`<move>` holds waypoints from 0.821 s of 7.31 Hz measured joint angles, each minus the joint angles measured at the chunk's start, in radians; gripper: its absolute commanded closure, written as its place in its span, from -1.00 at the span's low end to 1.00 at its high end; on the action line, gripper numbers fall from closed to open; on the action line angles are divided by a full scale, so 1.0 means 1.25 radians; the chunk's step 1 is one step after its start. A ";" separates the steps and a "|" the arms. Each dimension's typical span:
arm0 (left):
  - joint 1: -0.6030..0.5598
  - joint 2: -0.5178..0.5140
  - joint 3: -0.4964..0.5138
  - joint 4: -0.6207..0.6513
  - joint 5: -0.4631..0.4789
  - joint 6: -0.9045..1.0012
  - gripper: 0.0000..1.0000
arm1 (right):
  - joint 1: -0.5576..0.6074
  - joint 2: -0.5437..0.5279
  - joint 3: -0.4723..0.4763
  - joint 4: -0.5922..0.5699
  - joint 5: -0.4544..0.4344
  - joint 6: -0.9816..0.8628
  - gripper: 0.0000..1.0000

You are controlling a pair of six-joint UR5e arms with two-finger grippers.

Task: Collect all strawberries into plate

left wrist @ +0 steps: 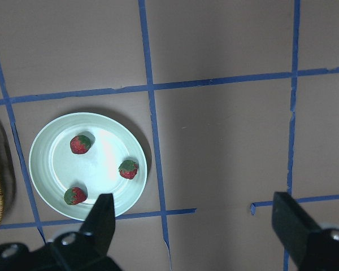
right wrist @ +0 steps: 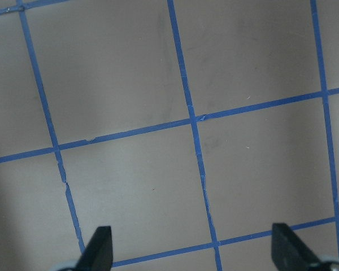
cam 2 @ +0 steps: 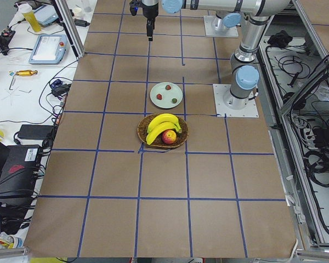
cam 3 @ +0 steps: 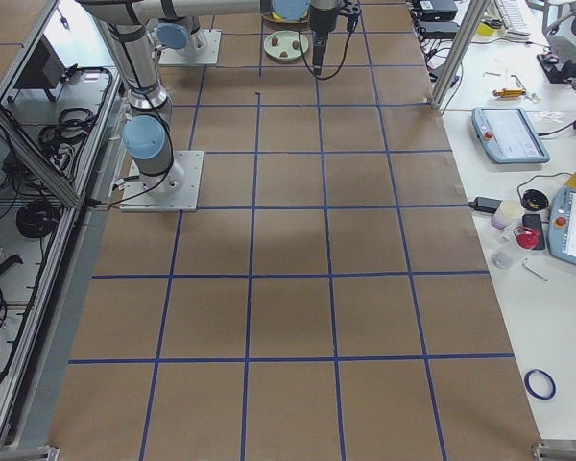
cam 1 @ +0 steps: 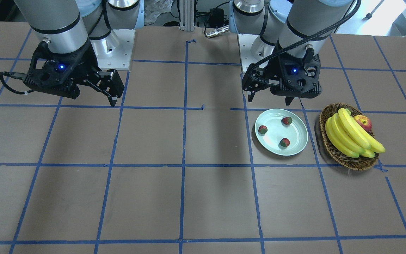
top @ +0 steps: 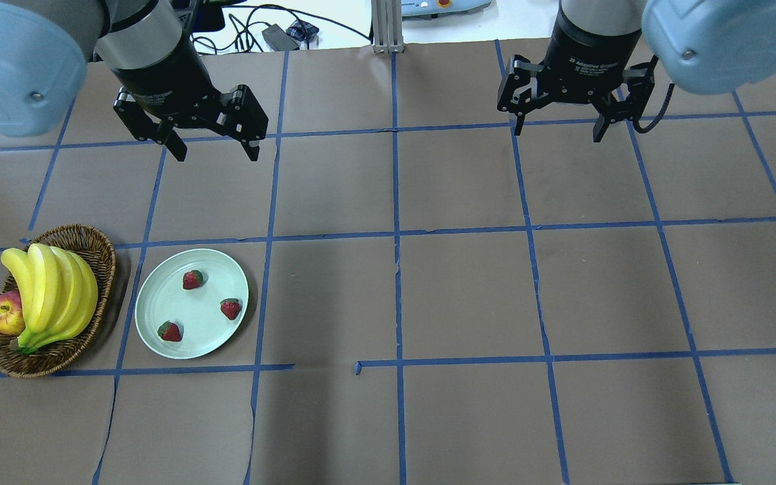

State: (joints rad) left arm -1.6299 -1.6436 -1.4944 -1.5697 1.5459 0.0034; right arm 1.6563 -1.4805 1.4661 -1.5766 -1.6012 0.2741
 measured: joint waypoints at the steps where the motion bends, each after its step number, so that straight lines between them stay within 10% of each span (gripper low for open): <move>1: -0.001 -0.002 0.004 0.001 -0.001 0.000 -1.00 | 0.000 0.002 -0.003 -0.019 -0.001 0.000 -1.00; 6: -0.003 -0.007 0.001 0.034 0.001 0.000 -0.99 | 0.004 -0.003 0.002 -0.008 0.004 -0.009 -1.00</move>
State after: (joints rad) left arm -1.6331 -1.6523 -1.4937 -1.5273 1.5471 0.0031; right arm 1.6611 -1.4839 1.4681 -1.5866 -1.5967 0.2629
